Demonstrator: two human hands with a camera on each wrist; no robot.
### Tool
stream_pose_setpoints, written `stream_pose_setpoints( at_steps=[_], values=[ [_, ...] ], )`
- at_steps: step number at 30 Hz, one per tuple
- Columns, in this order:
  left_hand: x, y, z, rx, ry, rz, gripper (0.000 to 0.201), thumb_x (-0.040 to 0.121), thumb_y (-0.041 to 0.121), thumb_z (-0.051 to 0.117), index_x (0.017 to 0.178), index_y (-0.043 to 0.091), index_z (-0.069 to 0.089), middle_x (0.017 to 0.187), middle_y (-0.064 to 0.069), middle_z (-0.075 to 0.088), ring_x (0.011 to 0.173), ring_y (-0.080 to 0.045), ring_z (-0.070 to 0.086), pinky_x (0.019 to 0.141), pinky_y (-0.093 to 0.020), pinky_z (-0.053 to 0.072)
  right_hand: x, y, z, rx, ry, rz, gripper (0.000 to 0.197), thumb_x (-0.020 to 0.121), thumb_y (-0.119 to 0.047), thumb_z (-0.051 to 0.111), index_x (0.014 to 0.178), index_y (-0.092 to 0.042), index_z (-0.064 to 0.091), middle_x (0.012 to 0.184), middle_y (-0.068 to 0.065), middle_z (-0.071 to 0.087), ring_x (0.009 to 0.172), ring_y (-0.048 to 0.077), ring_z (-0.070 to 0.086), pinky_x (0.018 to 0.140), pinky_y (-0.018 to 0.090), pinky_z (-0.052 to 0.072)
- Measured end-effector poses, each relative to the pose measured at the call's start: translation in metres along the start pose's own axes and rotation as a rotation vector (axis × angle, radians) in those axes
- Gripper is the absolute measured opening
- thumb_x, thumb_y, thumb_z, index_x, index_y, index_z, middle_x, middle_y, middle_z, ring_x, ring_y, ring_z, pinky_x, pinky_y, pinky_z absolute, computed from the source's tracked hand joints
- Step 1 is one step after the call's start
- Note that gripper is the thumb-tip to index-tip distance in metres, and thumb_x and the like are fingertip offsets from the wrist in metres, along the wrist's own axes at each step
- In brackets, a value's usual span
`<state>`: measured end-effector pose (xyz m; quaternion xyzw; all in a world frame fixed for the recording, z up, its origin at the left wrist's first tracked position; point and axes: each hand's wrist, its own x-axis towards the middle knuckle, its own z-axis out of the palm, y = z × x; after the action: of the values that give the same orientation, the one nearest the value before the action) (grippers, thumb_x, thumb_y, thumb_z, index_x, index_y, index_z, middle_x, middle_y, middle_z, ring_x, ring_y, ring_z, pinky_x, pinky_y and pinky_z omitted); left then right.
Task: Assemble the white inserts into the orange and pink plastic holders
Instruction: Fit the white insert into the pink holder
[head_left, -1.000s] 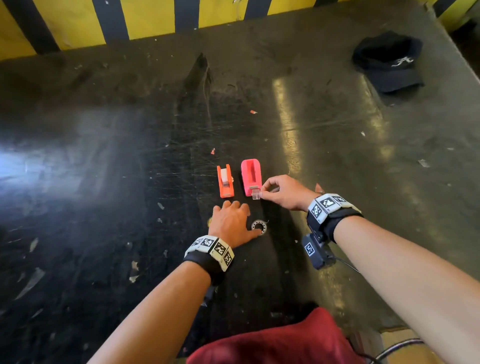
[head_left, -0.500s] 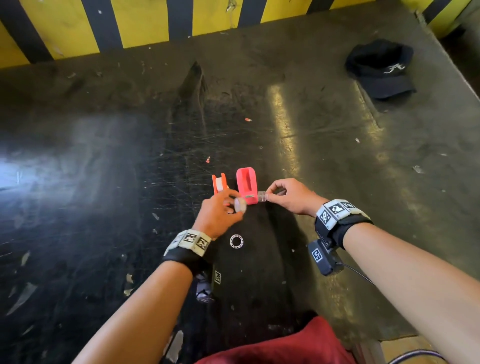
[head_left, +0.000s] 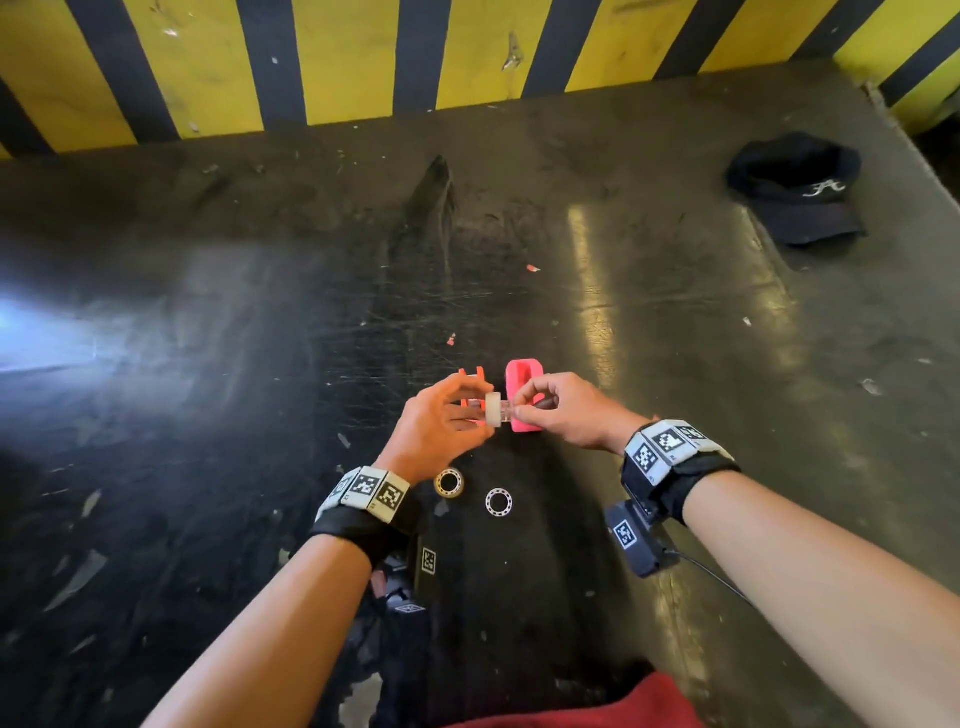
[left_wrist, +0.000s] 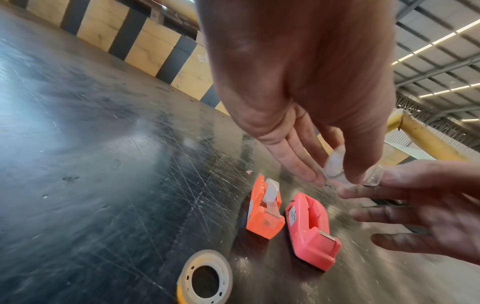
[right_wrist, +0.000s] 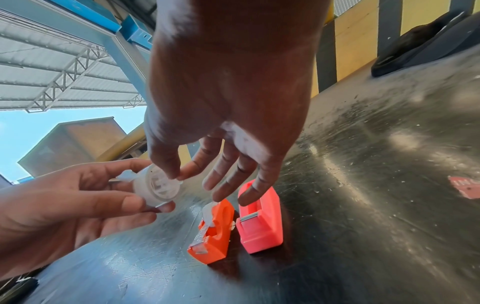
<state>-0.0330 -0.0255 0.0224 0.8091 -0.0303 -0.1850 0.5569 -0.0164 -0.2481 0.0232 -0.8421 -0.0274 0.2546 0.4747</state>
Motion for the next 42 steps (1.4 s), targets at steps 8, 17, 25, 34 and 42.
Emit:
stream_pose_setpoints(
  at_steps=[8,17,25,34,42],
  values=[
    [-0.004,-0.002,-0.004,0.016,-0.022,0.003,0.050,0.078,0.003,0.087,0.120,0.021,0.067,0.118,0.000,0.073,0.099,-0.015,0.077,0.089,-0.037,0.064,0.002,-0.003,0.005,0.028,-0.006,0.008,0.007,0.095,-0.024,0.074,0.097,-0.017,0.075,0.090,0.001,0.073,0.071,0.002,0.064,0.058,0.004,0.045],
    [-0.003,0.001,-0.003,-0.018,-0.021,0.007,0.051,0.078,0.003,0.086,0.122,0.020,0.067,0.121,0.000,0.073,0.103,-0.015,0.076,0.090,-0.035,0.063,0.007,-0.004,0.009,0.087,-0.031,0.038,0.018,0.095,-0.024,0.075,0.107,-0.011,0.076,0.085,-0.003,0.065,0.072,0.007,0.059,0.069,0.020,0.050],
    [-0.001,0.001,-0.001,0.017,-0.010,0.006,0.052,0.079,0.004,0.086,0.124,0.021,0.066,0.122,0.002,0.072,0.104,-0.014,0.076,0.090,-0.035,0.063,0.004,-0.005,0.007,0.077,-0.019,0.057,0.019,0.095,-0.026,0.075,0.108,-0.011,0.075,0.086,-0.003,0.065,0.074,0.007,0.058,0.067,0.019,0.047],
    [-0.001,0.001,0.000,0.055,-0.022,0.023,0.053,0.079,0.006,0.087,0.124,0.021,0.065,0.123,0.003,0.071,0.105,-0.012,0.075,0.088,-0.028,0.063,0.003,-0.006,0.009,0.114,-0.026,0.064,0.007,0.095,-0.022,0.074,0.099,-0.017,0.074,0.088,-0.004,0.066,0.074,0.006,0.058,0.066,0.017,0.045],
    [0.001,-0.002,-0.002,0.042,-0.008,0.001,0.054,0.079,0.005,0.086,0.125,0.021,0.064,0.121,0.004,0.071,0.101,-0.010,0.076,0.087,-0.028,0.063,0.014,0.011,0.007,-0.004,0.141,0.060,0.023,0.088,-0.009,0.068,0.108,-0.020,0.063,0.111,-0.002,0.064,0.106,0.022,0.062,0.080,0.028,0.051]
  ],
)
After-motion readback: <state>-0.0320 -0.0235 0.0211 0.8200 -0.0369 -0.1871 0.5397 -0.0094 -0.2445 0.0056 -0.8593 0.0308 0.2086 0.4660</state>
